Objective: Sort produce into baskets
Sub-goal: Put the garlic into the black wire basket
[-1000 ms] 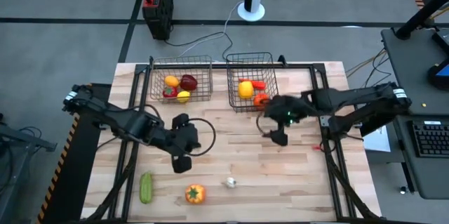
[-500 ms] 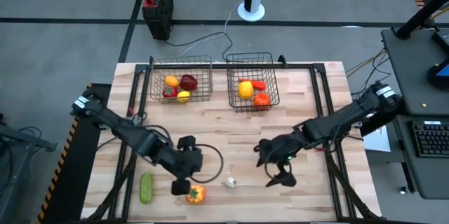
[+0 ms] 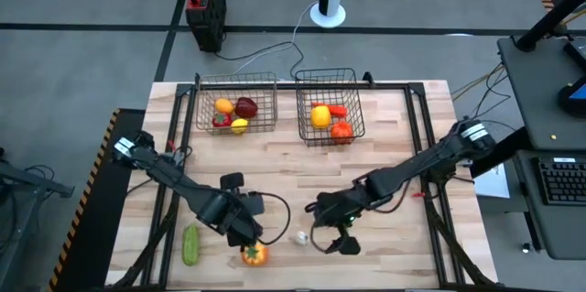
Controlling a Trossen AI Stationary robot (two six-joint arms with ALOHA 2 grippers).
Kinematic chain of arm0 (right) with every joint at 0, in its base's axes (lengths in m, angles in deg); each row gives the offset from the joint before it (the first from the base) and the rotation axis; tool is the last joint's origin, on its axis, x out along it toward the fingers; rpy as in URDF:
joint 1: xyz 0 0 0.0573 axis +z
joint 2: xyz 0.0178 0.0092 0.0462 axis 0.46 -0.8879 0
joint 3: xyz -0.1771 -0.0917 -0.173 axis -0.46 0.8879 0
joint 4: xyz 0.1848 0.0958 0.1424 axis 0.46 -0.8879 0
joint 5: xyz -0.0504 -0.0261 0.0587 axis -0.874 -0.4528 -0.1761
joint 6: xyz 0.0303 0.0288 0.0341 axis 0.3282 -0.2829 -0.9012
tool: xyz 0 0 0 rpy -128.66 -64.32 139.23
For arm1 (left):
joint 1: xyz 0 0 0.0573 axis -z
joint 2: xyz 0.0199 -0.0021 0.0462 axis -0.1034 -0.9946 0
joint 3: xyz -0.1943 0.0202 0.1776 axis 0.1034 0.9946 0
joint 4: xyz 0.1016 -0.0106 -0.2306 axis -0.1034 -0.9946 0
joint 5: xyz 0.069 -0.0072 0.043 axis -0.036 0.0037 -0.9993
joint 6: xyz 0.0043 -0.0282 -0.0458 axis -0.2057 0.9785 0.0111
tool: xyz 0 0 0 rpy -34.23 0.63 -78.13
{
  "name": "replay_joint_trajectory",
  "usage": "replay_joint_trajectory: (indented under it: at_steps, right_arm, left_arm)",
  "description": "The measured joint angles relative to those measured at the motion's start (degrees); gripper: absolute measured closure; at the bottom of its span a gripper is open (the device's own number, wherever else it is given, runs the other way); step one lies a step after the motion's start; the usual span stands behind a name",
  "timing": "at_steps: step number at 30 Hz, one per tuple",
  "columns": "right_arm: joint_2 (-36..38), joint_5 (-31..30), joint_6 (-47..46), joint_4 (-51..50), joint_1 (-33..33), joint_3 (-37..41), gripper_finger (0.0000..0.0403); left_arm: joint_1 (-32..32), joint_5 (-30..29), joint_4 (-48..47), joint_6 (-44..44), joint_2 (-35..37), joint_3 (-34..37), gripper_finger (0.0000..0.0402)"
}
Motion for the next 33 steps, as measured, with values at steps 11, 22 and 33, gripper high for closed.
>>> replay_joint_trajectory:
  at_steps: [11, 22, 33]
  right_arm:
    - [-14.31, 2.68, -0.4, -4.19, 0.31, -10.73, 0.0003]
    - [-23.38, -22.39, -0.64, -19.38, 3.34, -23.96, 0.0003]
    - [-29.75, -23.13, -2.94, -17.18, 3.35, -25.68, 0.001]
  left_arm:
    - [6.77, -18.23, 1.89, -6.26, 4.06, -0.32, 0.0402]
    - [18.96, -35.89, 1.64, -5.23, 9.01, 0.01, 0.0402]
    - [21.88, -39.97, 1.4, -1.9, 9.52, 0.7, 0.0402]
